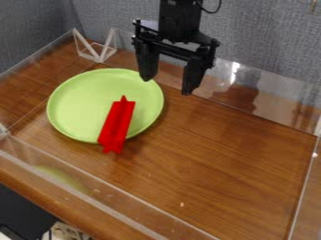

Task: Put the red object on the right side

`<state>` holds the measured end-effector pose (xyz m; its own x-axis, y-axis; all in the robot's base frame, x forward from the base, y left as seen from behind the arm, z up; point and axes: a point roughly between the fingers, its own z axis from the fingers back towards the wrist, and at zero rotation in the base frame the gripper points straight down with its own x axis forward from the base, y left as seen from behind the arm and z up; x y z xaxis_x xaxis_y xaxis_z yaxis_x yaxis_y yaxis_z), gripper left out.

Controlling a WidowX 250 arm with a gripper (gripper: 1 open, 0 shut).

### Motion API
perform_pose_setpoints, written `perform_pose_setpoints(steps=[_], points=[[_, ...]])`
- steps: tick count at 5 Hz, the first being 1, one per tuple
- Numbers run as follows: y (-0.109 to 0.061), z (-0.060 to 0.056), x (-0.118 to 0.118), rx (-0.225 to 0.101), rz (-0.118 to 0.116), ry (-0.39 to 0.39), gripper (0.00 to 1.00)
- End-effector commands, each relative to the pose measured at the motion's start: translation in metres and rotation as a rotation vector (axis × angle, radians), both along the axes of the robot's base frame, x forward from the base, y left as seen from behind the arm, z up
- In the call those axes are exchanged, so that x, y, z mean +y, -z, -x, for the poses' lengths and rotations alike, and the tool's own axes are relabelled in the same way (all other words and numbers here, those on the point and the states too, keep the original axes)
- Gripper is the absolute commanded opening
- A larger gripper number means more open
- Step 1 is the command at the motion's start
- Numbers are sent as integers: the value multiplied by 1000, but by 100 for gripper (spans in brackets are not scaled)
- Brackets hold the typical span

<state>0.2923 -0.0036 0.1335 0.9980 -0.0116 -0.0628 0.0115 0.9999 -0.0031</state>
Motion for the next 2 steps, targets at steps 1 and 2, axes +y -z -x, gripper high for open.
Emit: perform_pose_setpoints(steps=[1, 2], points=[[2, 13, 15, 15, -8, -68, 100], [4, 31, 35, 21, -17, -151, 100]])
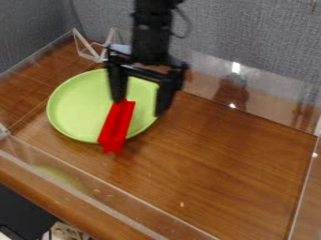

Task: Put the red object on the right side

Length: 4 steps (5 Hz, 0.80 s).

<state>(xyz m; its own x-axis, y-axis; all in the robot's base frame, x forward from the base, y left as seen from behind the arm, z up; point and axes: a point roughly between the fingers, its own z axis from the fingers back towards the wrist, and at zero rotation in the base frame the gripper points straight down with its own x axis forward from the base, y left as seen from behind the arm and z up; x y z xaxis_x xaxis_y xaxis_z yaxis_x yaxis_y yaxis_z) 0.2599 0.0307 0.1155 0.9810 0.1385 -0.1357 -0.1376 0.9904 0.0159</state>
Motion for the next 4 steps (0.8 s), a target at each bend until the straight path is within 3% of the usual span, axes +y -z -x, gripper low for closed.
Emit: perform_pose_setpoints(steps=[1, 2, 3, 4], points=[[-12, 5, -2, -75, -4, -67, 100], [-7, 4, -5, -95, -7, -122, 100], [10, 16, -4, -114, -11, -149, 100], [16, 28, -2, -150, 4, -155, 100]])
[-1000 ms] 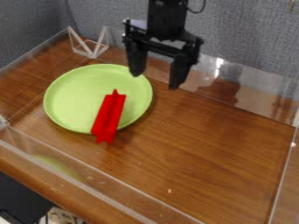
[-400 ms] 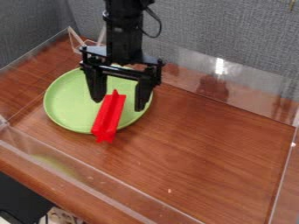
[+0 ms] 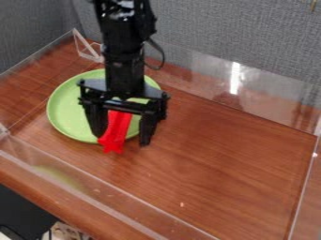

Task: Put the red object on the right side

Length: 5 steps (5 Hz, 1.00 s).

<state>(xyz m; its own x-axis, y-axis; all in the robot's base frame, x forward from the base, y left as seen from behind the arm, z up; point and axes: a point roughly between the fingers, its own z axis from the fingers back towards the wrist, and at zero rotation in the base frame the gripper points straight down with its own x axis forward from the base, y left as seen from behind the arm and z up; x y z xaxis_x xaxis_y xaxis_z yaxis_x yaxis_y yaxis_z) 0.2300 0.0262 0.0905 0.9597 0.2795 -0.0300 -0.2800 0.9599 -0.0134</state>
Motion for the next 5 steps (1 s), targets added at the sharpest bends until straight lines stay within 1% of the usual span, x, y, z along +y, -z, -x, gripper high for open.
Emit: perform_pose_setpoints(steps=[1, 2, 3, 4, 5], points=[[-20, -12, 7, -61, -15, 20, 100], [-32, -20, 10, -77, -28, 47, 100], [-38, -24, 13, -86, -41, 59, 100], [-25, -25, 11, -98, -50, 33, 100], [-12, -26, 7, -97, -61, 8, 100]])
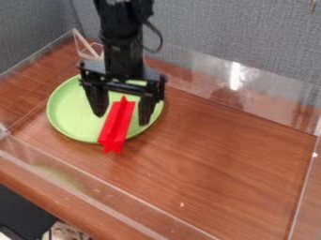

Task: Put the red object on the right side

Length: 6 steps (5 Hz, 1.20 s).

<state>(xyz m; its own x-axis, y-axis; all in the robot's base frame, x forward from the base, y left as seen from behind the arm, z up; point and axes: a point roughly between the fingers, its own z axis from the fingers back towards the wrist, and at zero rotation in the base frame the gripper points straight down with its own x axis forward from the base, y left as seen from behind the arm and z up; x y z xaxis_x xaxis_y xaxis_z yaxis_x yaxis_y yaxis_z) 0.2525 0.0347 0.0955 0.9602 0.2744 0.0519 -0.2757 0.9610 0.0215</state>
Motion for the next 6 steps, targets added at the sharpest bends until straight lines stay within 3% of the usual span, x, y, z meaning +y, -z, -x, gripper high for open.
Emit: perform_pose_setpoints(steps=[1, 3, 5, 6], points=[[2, -1, 2, -31, -13, 3, 100], [7, -3, 19, -29, -18, -16, 100], [6, -15, 37, -35, -26, -32, 100], [5, -12, 48, -28, -28, -22, 100]])
